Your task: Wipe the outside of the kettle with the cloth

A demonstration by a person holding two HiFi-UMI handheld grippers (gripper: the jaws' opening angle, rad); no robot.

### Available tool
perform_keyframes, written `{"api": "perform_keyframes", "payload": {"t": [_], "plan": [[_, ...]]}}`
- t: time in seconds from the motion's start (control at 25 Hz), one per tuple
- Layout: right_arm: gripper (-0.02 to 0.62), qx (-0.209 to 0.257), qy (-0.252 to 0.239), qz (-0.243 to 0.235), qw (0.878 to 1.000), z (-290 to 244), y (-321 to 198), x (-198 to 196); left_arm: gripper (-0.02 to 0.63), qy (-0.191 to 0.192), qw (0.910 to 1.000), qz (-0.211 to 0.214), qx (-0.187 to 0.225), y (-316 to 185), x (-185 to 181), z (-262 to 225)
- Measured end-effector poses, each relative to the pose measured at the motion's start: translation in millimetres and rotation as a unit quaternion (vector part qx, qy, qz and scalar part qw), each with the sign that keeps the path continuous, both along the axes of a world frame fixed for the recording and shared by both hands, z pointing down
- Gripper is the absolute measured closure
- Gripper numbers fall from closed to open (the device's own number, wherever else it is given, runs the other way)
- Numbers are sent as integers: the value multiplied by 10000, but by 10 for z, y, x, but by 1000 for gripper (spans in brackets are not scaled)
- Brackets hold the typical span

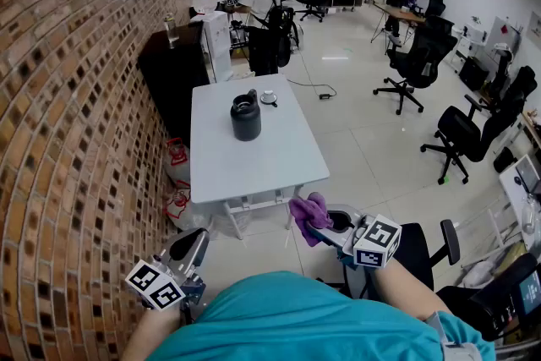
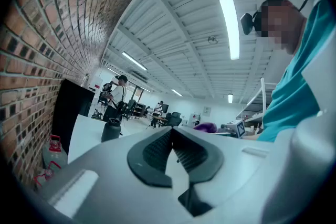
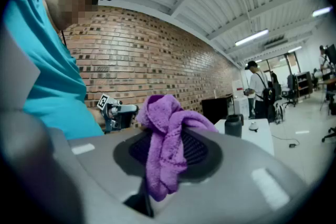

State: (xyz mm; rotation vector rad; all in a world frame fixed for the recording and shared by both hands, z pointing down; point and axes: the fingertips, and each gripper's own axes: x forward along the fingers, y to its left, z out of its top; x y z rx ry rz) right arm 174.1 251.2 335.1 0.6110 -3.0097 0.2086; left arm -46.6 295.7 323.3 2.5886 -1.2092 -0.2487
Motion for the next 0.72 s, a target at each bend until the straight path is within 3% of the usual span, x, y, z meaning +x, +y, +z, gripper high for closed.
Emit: {"api": "perform_keyframes", "payload": {"t": [0.28,0.52,0.72], "plan": [[505,106,306,-86,9994,104,-395,100,604,-17,9999,-59,-92,-300,135,38],[505,88,604,57,9981,307,-1266,-259,604,-13,9999,-96,-83,-963,-324,166],[505,157,1190,474,9916,432,-2435,-708,604,-183,9994,286,80,-1871,-882,292]]}}
